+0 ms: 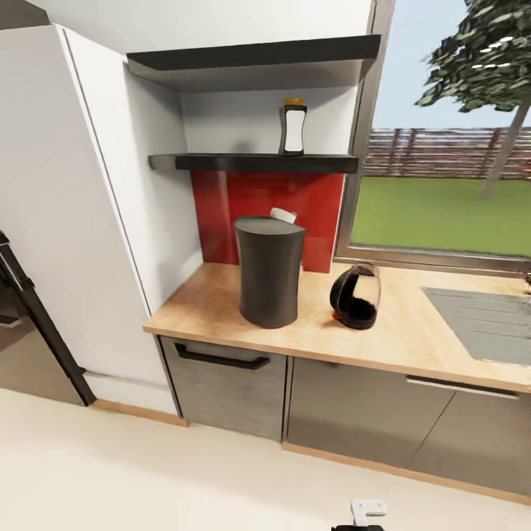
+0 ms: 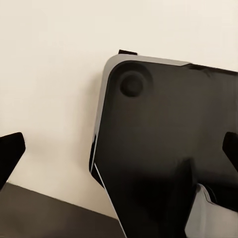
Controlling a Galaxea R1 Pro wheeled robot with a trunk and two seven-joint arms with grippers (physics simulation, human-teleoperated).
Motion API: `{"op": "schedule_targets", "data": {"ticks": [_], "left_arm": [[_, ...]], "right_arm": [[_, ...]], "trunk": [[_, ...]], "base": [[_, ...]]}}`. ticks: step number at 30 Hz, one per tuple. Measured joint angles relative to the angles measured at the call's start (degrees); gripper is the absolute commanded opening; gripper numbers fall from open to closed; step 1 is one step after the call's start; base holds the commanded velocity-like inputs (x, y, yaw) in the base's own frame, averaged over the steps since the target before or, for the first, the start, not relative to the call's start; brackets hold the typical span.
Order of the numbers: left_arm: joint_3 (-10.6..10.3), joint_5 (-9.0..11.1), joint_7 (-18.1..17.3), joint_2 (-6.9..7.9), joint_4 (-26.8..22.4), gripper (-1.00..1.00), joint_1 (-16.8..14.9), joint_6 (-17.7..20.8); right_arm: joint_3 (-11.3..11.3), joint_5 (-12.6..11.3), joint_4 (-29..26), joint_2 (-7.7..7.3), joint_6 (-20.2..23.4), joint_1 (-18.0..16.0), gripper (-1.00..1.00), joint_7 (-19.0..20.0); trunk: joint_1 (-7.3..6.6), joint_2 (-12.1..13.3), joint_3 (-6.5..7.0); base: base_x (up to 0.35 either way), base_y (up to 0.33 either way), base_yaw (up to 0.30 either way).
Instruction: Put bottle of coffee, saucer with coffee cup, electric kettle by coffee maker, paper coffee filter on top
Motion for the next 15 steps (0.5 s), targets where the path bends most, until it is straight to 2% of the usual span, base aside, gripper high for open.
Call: {"op": "schedule_targets", "data": {"ticks": [3,6,11,15], "left_arm": [[-0.01,0.0,0.01,0.03,0.0,1.0,0.0,0.01],[0.0,0.0,0.05,0.23,-0.11,1.0,-0.36,0.04],[-0.04,-0.01,0.07,0.32,-0.31,1.0,-0.77,0.09],[-0.01,-0.01,0.07,0.31,-0.27,1.0,-0.79,0.08]], "right_arm": [[0.02,0.0,-0.01,0.03,-0.01,0.03,1.0,-0.03],[0.03,0.0,-0.04,0.2,0.0,0.03,1.0,-0.06],[-0.03,-0.07,-0.03,0.18,0.0,0.03,1.0,-0.07],[-0.05,-0.08,-0.02,0.1,-0.01,0.02,1.0,-0.08]], "trunk": [[0.0,0.0,0.0],[-0.01,0.0,0.0],[-0.02,-0.01,0.0],[-0.01,0.0,0.0]], "base": [[0.0,0.337,-0.143],[0.063,0.332,-0.02],[0.206,0.274,-0.026],[0.176,0.163,-0.202]]}}
